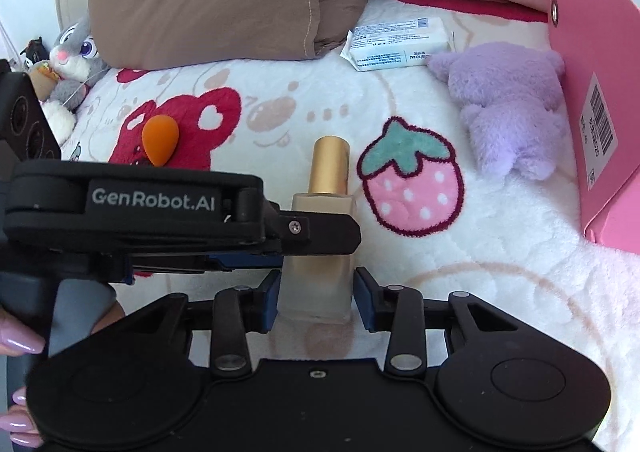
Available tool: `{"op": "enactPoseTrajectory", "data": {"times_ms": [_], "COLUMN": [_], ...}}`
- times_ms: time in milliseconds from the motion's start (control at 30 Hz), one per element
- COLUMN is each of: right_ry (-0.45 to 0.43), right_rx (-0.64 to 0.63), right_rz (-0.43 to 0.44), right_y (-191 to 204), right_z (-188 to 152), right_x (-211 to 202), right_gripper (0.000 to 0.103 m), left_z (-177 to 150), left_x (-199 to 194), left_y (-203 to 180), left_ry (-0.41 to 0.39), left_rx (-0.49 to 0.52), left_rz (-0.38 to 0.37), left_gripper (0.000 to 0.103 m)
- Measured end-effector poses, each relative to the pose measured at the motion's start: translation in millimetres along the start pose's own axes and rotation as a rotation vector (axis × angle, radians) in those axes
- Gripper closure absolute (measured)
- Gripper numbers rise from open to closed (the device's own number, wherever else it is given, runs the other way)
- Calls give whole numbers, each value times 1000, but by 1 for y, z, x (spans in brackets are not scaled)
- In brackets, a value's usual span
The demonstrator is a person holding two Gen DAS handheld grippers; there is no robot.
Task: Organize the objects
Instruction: 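Carry the foundation bottle with the left gripper into the pink box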
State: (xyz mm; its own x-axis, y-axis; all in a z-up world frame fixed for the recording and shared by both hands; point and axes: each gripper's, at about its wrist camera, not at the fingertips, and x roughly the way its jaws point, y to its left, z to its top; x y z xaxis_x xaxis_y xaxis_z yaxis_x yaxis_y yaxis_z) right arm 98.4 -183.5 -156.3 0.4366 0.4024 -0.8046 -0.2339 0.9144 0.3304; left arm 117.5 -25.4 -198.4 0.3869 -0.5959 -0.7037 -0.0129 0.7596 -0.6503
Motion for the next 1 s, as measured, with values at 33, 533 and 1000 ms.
{"op": "enactPoseTrajectory", "data": {"times_ms": [33, 533, 1000], "right_ry": [1, -96, -336], "right_rx": [-7, -69, -119], "right_rz": [-1, -27, -116], "right_y": [1, 17, -13], "right_z": [-1, -22, 6], "right_x": [-2, -89, -185], "right_gripper": [61, 61, 62], "left_z": [-2, -36, -16], "left_x": [-2, -67, -89], "left_y": [-3, -69, -190], "left_ry": [-5, -56, -130], "left_rx": [11, 215, 371], "left_rz": [6, -68, -106], "left_gripper": [60, 62, 63]}}
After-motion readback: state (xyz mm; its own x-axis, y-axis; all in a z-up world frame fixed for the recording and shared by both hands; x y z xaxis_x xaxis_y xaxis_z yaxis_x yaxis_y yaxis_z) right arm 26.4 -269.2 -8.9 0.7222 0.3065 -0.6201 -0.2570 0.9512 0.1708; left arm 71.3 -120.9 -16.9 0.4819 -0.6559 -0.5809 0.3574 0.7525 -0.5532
